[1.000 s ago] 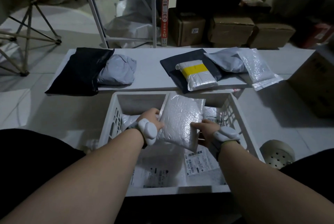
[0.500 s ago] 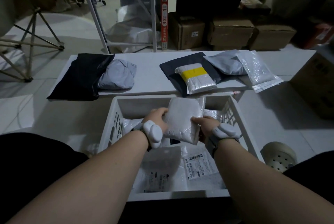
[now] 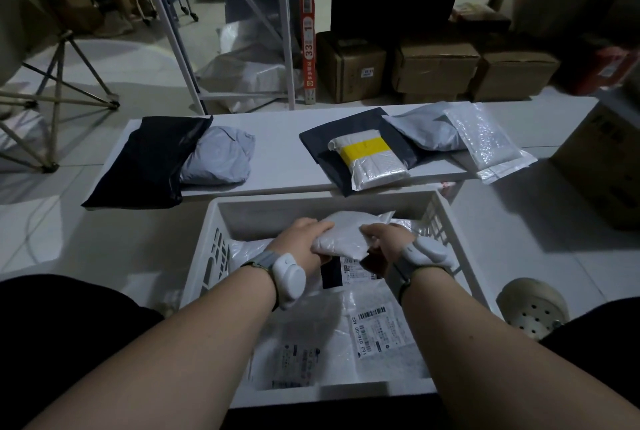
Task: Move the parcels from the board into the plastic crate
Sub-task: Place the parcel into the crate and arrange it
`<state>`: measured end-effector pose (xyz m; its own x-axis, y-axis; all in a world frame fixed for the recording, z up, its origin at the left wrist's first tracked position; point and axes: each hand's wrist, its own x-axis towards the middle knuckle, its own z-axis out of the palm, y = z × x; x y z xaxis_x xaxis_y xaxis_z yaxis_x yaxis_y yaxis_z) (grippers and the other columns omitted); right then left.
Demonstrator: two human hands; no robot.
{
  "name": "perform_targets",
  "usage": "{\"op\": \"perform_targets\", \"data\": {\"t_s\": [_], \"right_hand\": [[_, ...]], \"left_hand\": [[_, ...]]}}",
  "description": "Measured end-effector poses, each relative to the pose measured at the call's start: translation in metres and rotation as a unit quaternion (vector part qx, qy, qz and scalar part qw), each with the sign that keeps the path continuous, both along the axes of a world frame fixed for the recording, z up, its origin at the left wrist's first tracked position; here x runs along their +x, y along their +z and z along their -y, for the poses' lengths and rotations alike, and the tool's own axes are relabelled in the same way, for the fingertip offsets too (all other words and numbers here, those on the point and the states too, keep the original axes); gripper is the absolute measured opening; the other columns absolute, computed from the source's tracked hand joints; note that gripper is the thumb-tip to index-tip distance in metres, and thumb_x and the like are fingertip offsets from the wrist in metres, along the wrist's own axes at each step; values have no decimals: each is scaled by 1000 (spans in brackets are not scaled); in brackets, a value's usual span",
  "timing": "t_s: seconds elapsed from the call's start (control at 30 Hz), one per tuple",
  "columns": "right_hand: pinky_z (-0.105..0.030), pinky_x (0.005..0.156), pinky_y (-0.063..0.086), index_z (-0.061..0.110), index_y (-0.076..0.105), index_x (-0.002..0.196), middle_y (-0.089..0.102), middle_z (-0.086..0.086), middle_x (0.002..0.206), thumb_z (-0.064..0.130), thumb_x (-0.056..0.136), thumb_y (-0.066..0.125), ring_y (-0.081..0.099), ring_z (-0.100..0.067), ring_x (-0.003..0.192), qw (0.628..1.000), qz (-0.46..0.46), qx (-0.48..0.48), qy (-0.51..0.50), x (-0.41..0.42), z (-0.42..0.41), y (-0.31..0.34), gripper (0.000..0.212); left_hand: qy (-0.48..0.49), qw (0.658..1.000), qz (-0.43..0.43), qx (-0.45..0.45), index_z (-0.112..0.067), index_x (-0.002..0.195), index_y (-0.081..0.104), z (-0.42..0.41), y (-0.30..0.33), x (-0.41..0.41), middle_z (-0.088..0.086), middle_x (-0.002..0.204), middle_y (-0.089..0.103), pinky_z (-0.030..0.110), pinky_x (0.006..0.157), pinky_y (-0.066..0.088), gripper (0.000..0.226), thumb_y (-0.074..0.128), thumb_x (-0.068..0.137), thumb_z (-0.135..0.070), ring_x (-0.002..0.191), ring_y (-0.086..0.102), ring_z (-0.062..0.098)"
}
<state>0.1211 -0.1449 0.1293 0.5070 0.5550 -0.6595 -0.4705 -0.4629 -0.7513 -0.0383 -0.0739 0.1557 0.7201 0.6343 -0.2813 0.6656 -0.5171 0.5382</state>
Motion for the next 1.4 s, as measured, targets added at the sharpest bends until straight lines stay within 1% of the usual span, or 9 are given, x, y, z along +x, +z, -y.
{"op": "perform_targets", "data": {"t_s": [0.13, 0.33, 0.5, 0.6, 0.8, 0.93, 1.07, 1.23, 1.4], "right_hand": [[-32, 53, 52, 3, 50, 119, 57, -16, 70, 19, 88, 64, 62, -27, 57, 1000, -10, 15, 5, -5, 0, 8, 38], [-35, 65, 55, 9, 54, 119, 70, -10, 81, 43, 95, 51, 64, -23, 63, 998, -8, 62, 19, 0, 7, -1, 41], [-32, 62, 55, 7, 54, 121, 69, -9, 90, 53, 96, 39, 63, -23, 70, 999, -18, 34, 3, 9, 7, -7, 54], [-28, 54, 52, 4, 51, 130, 66, -7, 92, 51, 97, 40, 61, -21, 70, 1000, -20, 16, 11, 12, 13, -11, 58], [-47, 80, 57, 8, 55, 111, 69, -9, 103, 63, 82, 49, 68, -25, 81, 996, 55, -30, 55, 15, 17, -14, 62], [-51, 88, 53, 27, 61, 113, 68, -4, 113, 80, 60, 52, 67, -27, 95, 987, 113, -51, 101, 44, 15, -66, 76], [-52, 91, 52, 23, 55, 126, 67, -7, 113, 60, 74, 61, 65, -27, 100, 989, 86, -49, 110, 20, 22, -33, 64], [-47, 88, 53, 11, 63, 108, 71, -13, 96, 24, 86, 67, 66, -30, 92, 991, 76, -59, 88, 5, 23, -17, 26], [-58, 83, 54, 20, 52, 77, 68, -21, 99, 21, 85, 64, 67, -32, 88, 983, 117, -95, 108, 14, 22, -36, 14]], "left_hand": [[0, 1000, 23, 15, -25, 135, 50, -7, 6, 1, 5, 133, 50, 28, 101, 39, 46, 59, 89, -24, 122, 50, 22], [38, 993, 92, -69, -32, 100, 66, -15, -1, -5, -5, 97, 71, 38, 90, 53, 21, 59, 87, -17, 96, 66, 16], [136, 966, 169, -140, -24, 107, 64, -15, -1, -11, -5, 91, 65, -1, 60, 42, 22, 64, 88, -11, 79, 58, 1], [148, 964, 164, -147, -15, 112, 62, -17, -1, -14, -4, 92, 62, -2, 48, 37, 22, 62, 90, -15, 70, 50, -8], [163, 958, 130, -196, -20, 96, 63, -17, -2, -19, -6, 83, 64, 11, 57, 41, 6, 60, 92, -22, 71, 57, 4], [180, 950, 99, -236, -13, 100, 65, -17, -7, -21, -2, 86, 68, 21, 73, 50, 25, 67, 85, -33, 79, 62, 14], [203, 924, 119, -301, -9, 99, 70, -27, -31, -25, 13, 103, 72, 49, 100, 46, 69, 76, 48, -55, 104, 65, 34], [201, 914, 110, -334, -12, 101, 68, -26, -29, -28, 14, 107, 71, 48, 100, 47, 35, 71, 76, -35, 105, 65, 33], [241, 908, 116, -323, -17, 88, 60, -23, -31, -29, -10, 62, 69, 16, 48, 48, 9, 54, 95, -17, 54, 63, 4]]}}
